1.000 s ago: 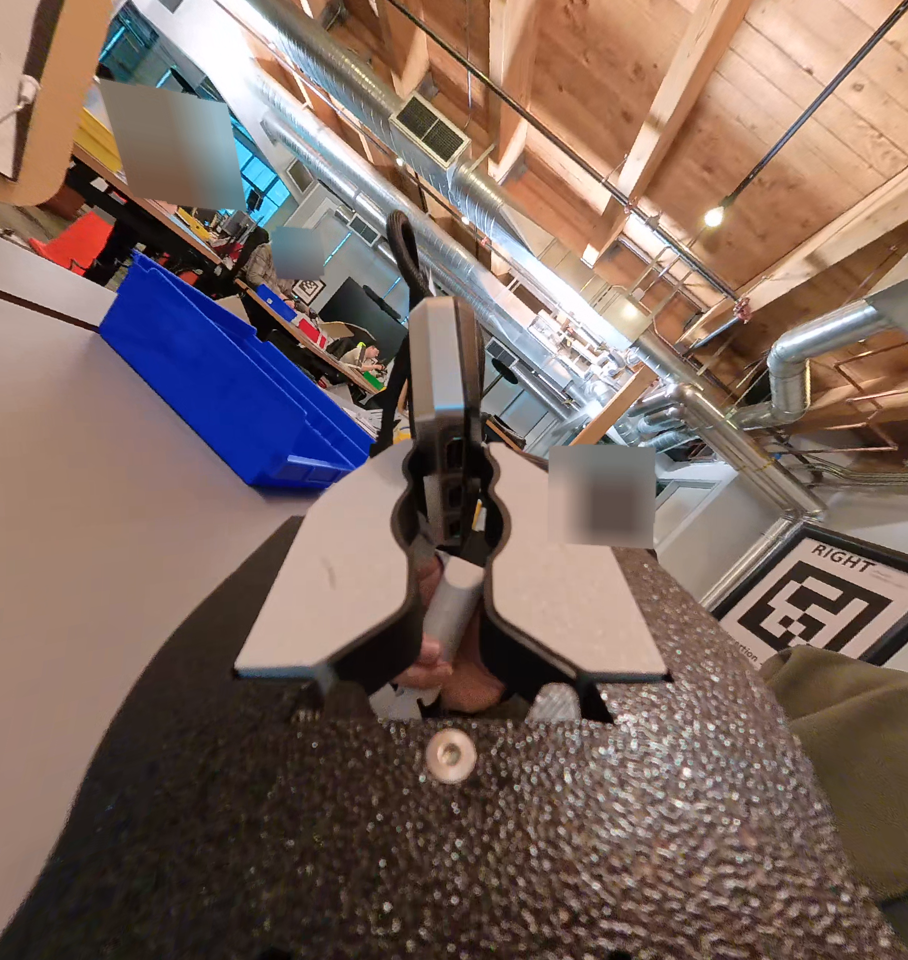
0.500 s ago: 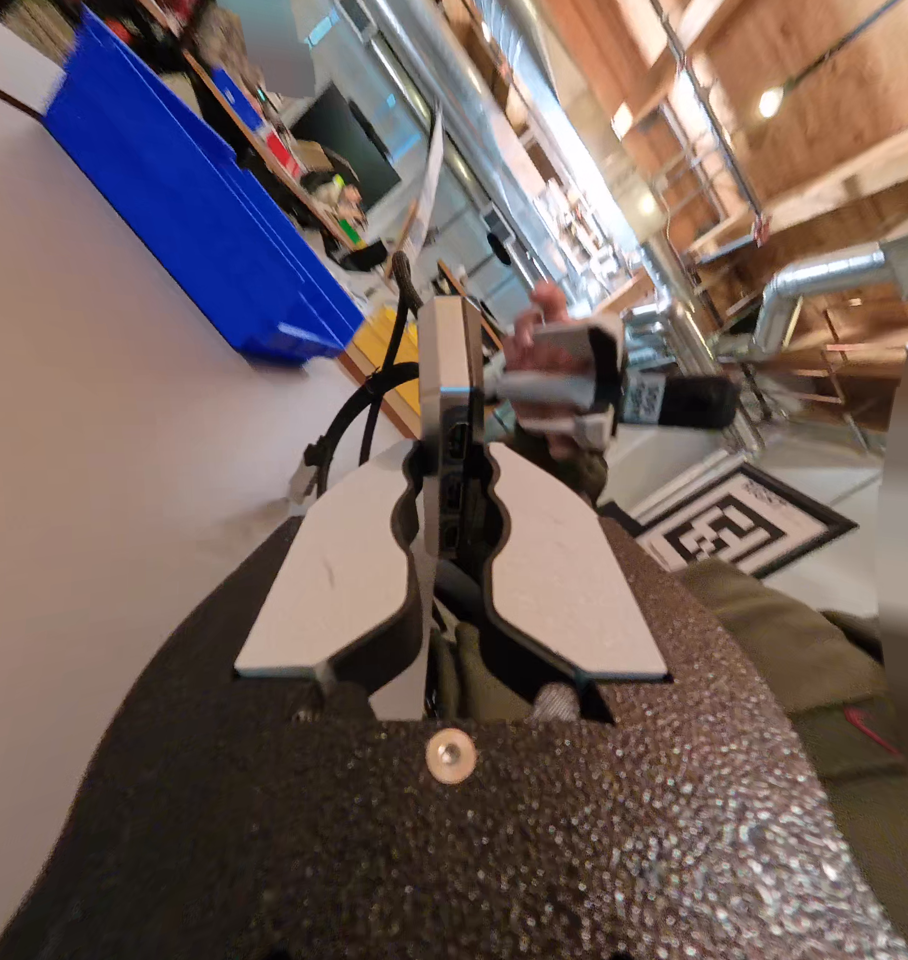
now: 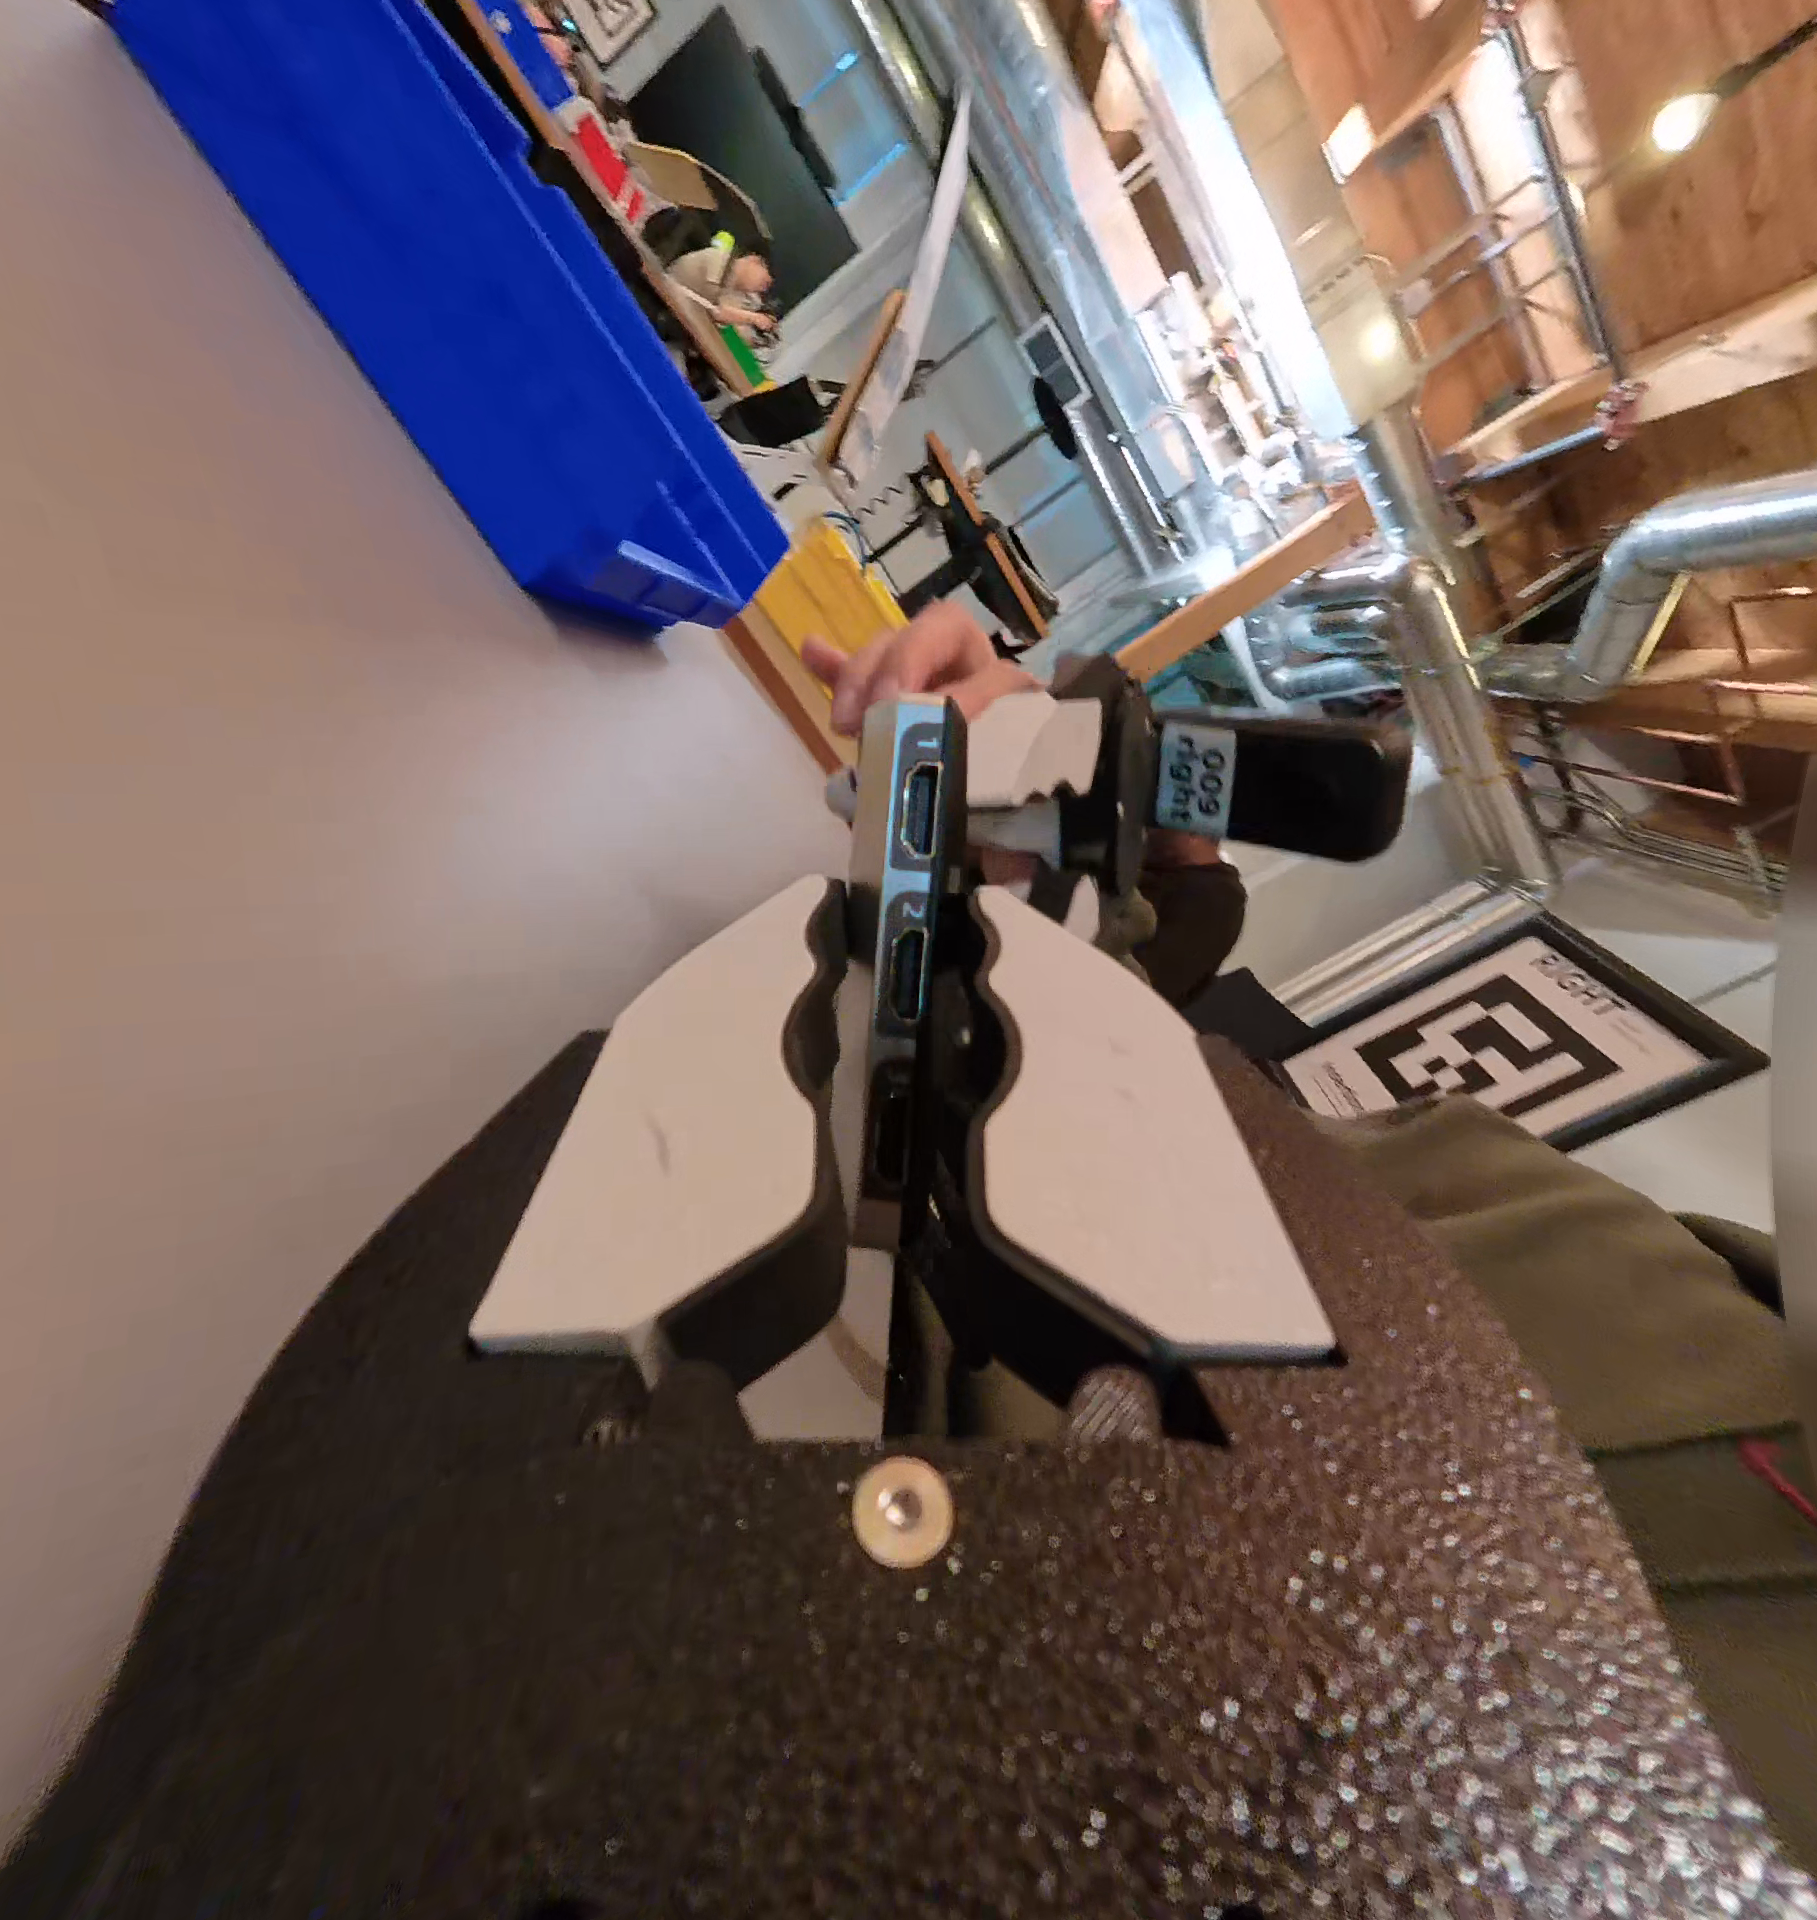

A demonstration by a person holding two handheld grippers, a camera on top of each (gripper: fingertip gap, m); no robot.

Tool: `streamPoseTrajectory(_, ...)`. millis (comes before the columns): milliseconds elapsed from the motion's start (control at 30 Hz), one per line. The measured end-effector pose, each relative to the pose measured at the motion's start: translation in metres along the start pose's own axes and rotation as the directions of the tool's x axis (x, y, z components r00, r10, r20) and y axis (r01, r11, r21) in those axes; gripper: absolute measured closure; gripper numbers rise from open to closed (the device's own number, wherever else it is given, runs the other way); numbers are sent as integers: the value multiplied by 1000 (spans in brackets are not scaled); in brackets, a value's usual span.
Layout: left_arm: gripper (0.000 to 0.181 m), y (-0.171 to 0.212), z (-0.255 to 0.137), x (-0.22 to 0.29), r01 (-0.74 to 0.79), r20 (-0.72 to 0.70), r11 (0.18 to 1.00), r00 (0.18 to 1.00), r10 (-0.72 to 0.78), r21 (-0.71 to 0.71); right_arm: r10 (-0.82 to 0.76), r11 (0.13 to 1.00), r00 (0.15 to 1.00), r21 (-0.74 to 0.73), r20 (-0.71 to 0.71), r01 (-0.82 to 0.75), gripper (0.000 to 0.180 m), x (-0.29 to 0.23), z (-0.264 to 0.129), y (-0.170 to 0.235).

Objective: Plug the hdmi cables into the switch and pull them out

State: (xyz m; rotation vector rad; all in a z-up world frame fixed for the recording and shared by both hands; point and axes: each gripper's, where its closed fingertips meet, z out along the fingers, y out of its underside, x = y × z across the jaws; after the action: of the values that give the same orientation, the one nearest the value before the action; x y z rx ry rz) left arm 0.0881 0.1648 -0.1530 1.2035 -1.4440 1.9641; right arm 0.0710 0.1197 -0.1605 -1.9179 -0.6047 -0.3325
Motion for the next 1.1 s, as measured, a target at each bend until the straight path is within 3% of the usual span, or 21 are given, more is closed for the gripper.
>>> streamPoseTrajectory(33, 160, -2, 0, -2, 9, 12, 1000, 1000, -9, 14, 6, 1000, 1000, 16, -17, -6, 119, -5, 2, 0)
streamPoseTrajectory(100, 161, -4, 1, -2, 24, 5, 999, 1000, -24, 32, -1, 1000, 993, 12, -118, 3, 119, -1, 7, 5)
streamPoseTrajectory(267, 161, -5, 5, 6, 70, -41, 995, 997, -67, 71, -34, 999, 974, 27, -224, 42, 148, 9, 15, 11)
streamPoseTrajectory(500, 161, -20, 2, 9, 121, -64, 977, 992, -111, 178, 18, 982, 956, 183, -293, 38, 150, 24, 13, 2)
streamPoseTrajectory(700, 161, -18, 2, 2, 164, -70, 966, 986, -153, 201, 85, 970, 970, 240, -229, -28, 157, 25, 13, 8)
streamPoseTrajectory(967, 158, -8, 13, -2, 43, -22, 989, 999, -40, 142, 213, 925, 976, 328, -37, -190, 157, 20, 5, 18)
streamPoseTrajectory(1100, 160, -23, 6, 7, -209, 107, 970, 975, 196, 128, 307, 859, 952, 431, -7, -274, 157, 30, -7, 21)
